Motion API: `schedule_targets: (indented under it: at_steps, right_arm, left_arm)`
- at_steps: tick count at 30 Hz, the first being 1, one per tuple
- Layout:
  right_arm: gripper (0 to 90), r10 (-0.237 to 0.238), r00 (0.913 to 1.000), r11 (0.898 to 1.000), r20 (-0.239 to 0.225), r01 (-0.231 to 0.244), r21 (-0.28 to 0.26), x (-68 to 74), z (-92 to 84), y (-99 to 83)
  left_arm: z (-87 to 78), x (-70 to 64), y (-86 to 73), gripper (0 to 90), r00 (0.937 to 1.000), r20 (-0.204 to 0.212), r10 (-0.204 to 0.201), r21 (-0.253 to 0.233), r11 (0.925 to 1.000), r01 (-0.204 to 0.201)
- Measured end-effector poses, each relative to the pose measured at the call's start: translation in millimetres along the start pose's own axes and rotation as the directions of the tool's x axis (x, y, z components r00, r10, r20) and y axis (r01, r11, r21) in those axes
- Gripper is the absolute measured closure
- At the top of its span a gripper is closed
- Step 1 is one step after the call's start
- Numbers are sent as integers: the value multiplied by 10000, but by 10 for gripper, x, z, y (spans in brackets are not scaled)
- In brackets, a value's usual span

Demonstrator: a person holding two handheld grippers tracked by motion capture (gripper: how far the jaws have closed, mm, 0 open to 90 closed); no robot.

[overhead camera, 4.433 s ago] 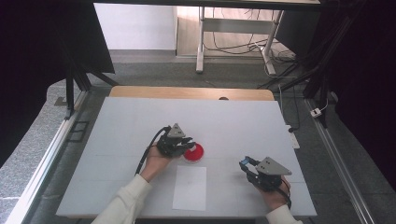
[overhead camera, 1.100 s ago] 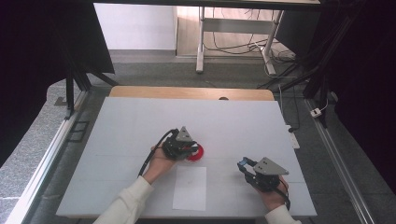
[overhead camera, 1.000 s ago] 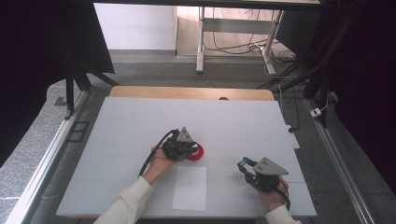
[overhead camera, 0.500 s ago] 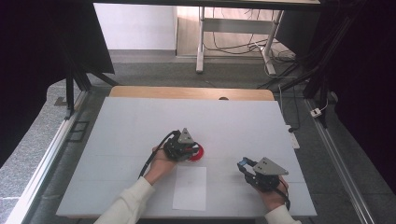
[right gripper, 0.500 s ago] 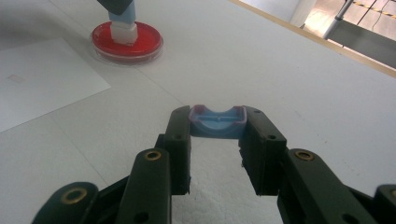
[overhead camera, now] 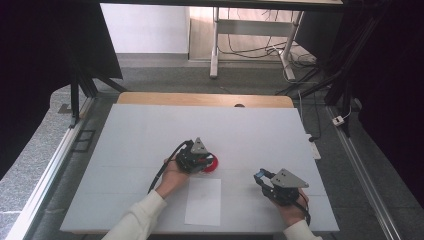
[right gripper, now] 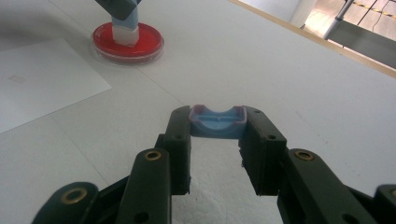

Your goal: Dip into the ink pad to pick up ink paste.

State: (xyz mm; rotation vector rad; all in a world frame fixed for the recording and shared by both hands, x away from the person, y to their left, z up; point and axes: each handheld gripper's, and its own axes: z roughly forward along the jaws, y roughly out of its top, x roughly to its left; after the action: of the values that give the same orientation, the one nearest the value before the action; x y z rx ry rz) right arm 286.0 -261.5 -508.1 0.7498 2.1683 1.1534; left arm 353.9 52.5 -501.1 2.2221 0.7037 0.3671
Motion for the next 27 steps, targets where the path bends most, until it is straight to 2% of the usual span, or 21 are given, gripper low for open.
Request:
schedule_targets:
  at_steps: [12,27]
  right_arm:
    - [647,8,10000,10000,-9,-8,1,6,2,0]
    - [647,-12,10000,10000,-6,12,10,9,2,1]
  left_arm:
    - [-12,-13,-27,760,9998,-40,204,30,9998,-204]
    - [-9,-14,-28,760,9998,-46,187,24,9998,-187]
